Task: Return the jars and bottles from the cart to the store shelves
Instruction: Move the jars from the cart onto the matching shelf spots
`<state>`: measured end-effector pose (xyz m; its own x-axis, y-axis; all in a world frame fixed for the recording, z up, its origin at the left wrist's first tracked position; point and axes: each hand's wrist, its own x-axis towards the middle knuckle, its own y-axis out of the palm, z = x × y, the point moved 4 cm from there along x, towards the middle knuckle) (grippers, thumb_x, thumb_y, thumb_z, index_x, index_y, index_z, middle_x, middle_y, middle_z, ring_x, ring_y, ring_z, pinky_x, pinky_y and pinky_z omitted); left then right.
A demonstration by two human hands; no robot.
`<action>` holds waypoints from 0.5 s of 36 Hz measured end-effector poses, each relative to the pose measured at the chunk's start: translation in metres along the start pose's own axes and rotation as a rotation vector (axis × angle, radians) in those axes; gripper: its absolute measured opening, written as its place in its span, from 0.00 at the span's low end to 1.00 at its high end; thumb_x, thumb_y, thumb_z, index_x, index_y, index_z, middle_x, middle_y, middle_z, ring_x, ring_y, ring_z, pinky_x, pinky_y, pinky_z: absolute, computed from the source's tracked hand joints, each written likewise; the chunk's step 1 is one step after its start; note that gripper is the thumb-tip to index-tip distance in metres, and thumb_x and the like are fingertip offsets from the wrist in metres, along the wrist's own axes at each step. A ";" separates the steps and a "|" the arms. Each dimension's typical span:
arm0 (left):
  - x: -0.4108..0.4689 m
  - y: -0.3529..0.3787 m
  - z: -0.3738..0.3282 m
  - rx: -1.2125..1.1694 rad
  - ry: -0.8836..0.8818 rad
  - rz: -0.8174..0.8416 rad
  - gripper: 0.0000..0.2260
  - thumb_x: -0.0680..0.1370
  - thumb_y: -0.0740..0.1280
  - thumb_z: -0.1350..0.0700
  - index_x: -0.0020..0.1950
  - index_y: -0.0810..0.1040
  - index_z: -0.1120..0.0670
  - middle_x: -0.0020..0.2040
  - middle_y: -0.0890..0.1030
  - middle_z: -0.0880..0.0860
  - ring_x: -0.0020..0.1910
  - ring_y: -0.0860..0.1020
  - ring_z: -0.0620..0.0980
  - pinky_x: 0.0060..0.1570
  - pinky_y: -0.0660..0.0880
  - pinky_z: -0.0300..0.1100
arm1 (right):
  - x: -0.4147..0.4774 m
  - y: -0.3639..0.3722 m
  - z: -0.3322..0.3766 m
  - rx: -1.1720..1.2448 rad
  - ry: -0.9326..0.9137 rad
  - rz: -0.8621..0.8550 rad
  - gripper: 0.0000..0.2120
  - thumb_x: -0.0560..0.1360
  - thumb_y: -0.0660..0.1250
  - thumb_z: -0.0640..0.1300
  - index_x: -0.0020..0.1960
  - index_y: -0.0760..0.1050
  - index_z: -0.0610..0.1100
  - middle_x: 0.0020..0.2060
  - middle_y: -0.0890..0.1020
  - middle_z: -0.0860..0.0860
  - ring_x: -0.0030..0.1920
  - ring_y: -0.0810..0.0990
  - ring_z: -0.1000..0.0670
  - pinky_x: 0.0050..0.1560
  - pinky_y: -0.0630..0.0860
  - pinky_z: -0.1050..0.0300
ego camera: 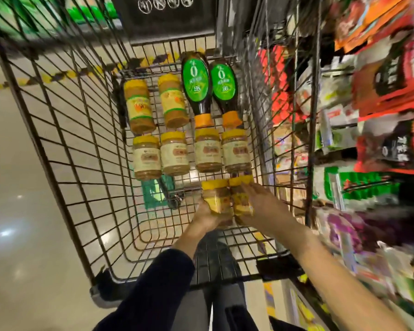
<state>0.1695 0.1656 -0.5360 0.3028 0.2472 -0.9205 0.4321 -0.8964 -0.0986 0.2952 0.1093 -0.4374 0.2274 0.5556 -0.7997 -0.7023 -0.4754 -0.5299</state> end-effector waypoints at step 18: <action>-0.063 -0.083 -0.012 -0.126 0.100 0.179 0.18 0.70 0.73 0.62 0.48 0.70 0.43 0.48 0.79 0.43 0.45 0.75 0.37 0.52 0.71 0.35 | 0.039 0.029 -0.018 0.225 0.281 -0.081 0.38 0.70 0.70 0.37 0.74 0.54 0.45 0.62 0.70 0.41 0.58 0.76 0.41 0.55 0.76 0.51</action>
<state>0.1251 0.2289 -0.4655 0.4640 0.1290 -0.8764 0.4645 -0.8779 0.1166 0.2961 0.1049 -0.4888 0.4429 0.3610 -0.8207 -0.7983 -0.2580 -0.5443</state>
